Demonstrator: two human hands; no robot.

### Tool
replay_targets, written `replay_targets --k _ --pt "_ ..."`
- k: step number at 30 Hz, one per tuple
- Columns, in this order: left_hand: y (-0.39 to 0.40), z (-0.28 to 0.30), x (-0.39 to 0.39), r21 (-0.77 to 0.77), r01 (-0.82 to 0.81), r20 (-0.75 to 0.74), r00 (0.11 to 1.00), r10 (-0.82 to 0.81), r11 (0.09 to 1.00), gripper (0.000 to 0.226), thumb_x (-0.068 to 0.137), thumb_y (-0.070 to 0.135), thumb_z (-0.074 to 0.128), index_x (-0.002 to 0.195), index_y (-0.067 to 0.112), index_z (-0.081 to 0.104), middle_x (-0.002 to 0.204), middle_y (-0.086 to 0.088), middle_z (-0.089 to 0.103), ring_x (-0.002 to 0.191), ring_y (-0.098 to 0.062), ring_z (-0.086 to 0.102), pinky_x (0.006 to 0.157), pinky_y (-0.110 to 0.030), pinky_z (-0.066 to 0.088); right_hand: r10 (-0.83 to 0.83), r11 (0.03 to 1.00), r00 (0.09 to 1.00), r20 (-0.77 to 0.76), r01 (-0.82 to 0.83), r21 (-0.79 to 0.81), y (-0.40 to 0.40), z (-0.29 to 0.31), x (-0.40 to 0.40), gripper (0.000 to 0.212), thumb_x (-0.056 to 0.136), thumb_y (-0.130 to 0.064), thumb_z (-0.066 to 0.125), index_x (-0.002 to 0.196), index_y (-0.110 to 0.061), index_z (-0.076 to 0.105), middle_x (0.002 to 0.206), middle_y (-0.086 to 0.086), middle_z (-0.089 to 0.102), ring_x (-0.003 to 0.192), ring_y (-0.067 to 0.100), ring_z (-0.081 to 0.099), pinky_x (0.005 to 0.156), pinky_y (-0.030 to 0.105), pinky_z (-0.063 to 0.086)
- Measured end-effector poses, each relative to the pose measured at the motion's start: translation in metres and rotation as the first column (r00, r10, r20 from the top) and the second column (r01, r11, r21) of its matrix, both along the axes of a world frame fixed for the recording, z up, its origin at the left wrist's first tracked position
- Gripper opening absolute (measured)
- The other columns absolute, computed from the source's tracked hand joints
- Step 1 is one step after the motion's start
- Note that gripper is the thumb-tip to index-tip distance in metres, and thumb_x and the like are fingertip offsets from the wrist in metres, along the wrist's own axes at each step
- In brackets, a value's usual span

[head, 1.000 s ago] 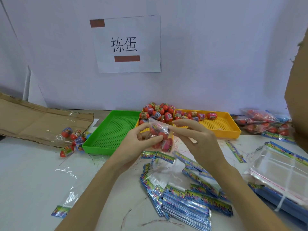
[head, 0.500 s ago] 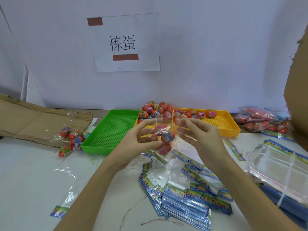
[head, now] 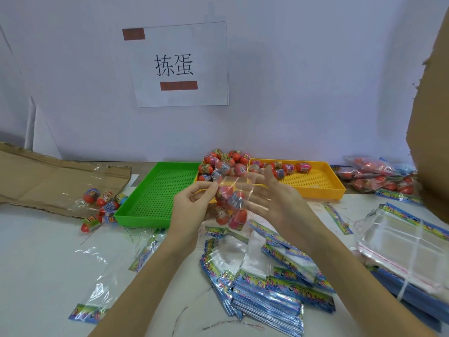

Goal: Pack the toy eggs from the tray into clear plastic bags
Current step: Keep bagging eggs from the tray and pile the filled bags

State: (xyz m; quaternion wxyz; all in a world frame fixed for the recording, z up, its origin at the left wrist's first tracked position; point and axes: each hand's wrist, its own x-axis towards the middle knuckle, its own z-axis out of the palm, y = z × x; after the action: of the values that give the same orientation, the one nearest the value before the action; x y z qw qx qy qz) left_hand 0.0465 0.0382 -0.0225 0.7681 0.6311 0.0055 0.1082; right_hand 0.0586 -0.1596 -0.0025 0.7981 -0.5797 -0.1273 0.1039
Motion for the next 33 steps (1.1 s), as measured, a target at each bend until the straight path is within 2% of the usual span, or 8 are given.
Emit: replay_targets --k 4,8,11,16,21,28,30,33 --pt "0.0 -0.002 0.002 -0.037 -0.044 0.005 0.999 0.044 0.998 0.007 0.098 0.015 0.074 0.095 0.012 0.079 0.092 -0.01 0.079 0.082 -0.023 0.075 0.074 -0.042 0.066 -0.198 0.927 0.94 0.278 0.271 -0.258 0.001 -0.009 -0.003 0.03 0.085 -0.039 0.079 0.111 -0.023 0.077 0.102 -0.003 0.079 0.097 0.015 0.076 0.084 0.028 0.063" --pt "-0.002 -0.002 0.004 0.006 -0.039 0.0 0.999 0.039 0.999 0.005 0.097 0.009 0.073 0.097 0.009 0.078 0.092 -0.009 0.08 0.08 -0.022 0.076 0.069 -0.037 0.064 -0.266 0.921 0.934 0.238 0.319 -0.223 0.002 -0.013 -0.003 0.009 0.09 -0.023 0.079 0.097 -0.017 0.079 0.091 0.002 0.079 0.088 0.018 0.077 0.077 0.028 0.064" --pt "-0.002 0.0 0.003 0.026 -0.039 -0.018 0.999 0.039 0.999 0.01 0.097 0.007 0.073 0.09 0.013 0.076 0.085 -0.003 0.078 0.074 -0.017 0.074 0.063 -0.03 0.061 -0.181 0.945 0.967 0.178 0.221 -0.241 -0.001 -0.01 -0.002 0.015 0.089 -0.025 0.08 0.1 -0.015 0.079 0.095 0.006 0.079 0.092 0.022 0.076 0.08 0.027 0.062" --pt "-0.002 0.0 0.001 0.03 -0.019 -0.012 1.0 0.019 0.999 0.002 0.096 0.011 0.074 0.094 0.009 0.075 0.088 -0.008 0.079 0.078 -0.019 0.074 0.071 -0.035 0.064 -0.104 0.967 0.989 0.11 0.126 -0.222 0.001 -0.008 -0.004 0.026 0.091 -0.032 0.077 0.114 -0.019 0.075 0.104 0.003 0.079 0.1 0.019 0.076 0.082 0.028 0.062" --pt "-0.002 0.001 0.001 0.052 -0.007 0.005 1.0 0.007 0.999 0.003 0.095 0.01 0.075 0.093 0.009 0.075 0.084 -0.005 0.077 0.073 -0.017 0.074 0.063 -0.027 0.06 -0.18 0.944 0.966 0.187 0.223 -0.242 0.001 -0.01 -0.004 0.011 0.089 -0.026 0.079 0.098 -0.019 0.081 0.092 0.002 0.079 0.087 0.013 0.075 0.074 0.02 0.059" --pt "0.003 0.002 0.003 -0.167 0.099 -0.065 0.992 -0.111 0.981 0.008 0.094 0.006 0.073 0.087 0.008 0.075 0.091 -0.008 0.076 0.077 -0.014 0.07 0.069 -0.027 0.06 -0.168 0.977 0.985 0.027 0.17 -0.131 -0.002 -0.011 0.0 0.023 0.076 -0.035 0.083 0.086 -0.015 0.079 0.091 0.0 0.078 0.088 0.013 0.075 0.075 0.022 0.06" --pt "0.007 0.002 0.003 -0.129 0.119 -0.056 0.99 -0.127 0.984 0.003 0.09 0.009 0.077 0.088 0.007 0.076 0.091 -0.011 0.073 0.077 -0.015 0.069 0.075 -0.032 0.061 -0.149 0.977 0.988 0.042 0.154 -0.148 -0.005 -0.01 0.0 0.019 0.078 -0.033 0.083 0.086 -0.017 0.08 0.091 0.003 0.078 0.086 0.014 0.074 0.074 0.022 0.059" --pt "0.015 0.005 0.002 0.031 0.125 0.006 0.992 -0.126 0.992 0.02 0.082 0.021 0.084 0.093 0.005 0.078 0.086 -0.01 0.078 0.071 -0.016 0.072 0.069 -0.026 0.06 -0.125 0.979 0.989 0.08 0.136 -0.151 -0.011 -0.008 0.002 0.018 0.08 -0.031 0.082 0.092 -0.017 0.081 0.096 0.01 0.078 0.086 0.017 0.075 0.074 0.022 0.058"
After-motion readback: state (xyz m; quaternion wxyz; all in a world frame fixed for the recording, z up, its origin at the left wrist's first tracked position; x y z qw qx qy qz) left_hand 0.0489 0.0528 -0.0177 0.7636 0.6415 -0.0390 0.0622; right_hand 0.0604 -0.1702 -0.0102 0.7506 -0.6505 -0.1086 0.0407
